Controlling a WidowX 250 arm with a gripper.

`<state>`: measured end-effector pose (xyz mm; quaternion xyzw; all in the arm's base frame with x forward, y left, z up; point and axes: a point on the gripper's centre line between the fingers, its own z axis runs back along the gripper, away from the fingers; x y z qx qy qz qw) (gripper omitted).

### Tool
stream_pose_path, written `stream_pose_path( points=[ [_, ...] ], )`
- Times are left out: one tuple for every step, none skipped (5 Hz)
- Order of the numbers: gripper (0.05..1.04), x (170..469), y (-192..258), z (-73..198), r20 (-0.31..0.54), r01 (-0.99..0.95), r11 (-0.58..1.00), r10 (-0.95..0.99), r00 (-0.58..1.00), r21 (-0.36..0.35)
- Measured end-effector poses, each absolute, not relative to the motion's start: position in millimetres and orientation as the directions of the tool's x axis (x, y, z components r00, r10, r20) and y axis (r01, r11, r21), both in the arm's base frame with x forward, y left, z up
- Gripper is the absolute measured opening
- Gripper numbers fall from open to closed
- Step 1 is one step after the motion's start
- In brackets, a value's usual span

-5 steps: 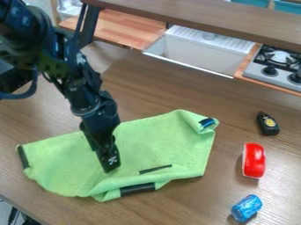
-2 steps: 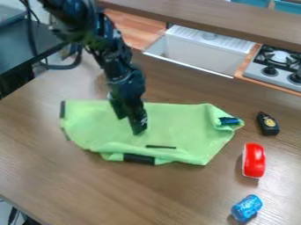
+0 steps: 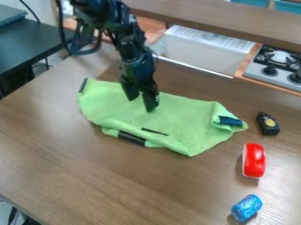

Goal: Fold the cloth from bottom right to top left

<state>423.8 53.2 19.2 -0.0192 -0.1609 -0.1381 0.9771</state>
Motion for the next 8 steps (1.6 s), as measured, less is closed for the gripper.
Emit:
stream_pose_path(
  points=[
    [1.001, 436.2, 54.9, 23.5, 0.334, 0.246, 0.969, -0.232, 0.913, 0.000],
    [1.001, 420.8, 49.5, 12.8, 0.312, 0.274, 0.962, -0.262, 0.913, 0.005],
    [1.001, 384.3, 34.2, 12.2, 0.306, 0.332, 0.943, -0.325, 0.895, 0.028],
    [1.001, 341.7, 21.2, 12.4, 0.293, 0.391, 0.920, -0.381, 0.877, 0.026],
    [1.003, 296.6, 10.5, 16.0, 0.285, 0.446, 0.895, -0.429, 0.857, 0.005],
    [1.001, 275.4, 6.5, 24.6, 0.300, 0.480, 0.877, -0.457, 0.837, -0.002],
    [1.001, 271.1, 9.3, 26.0, 0.309, 0.488, 0.873, -0.465, 0.830, 0.004],
    [1.001, 295.4, 15.0, 23.9, 0.323, 0.456, 0.890, -0.438, 0.839, 0.023]
  ],
)
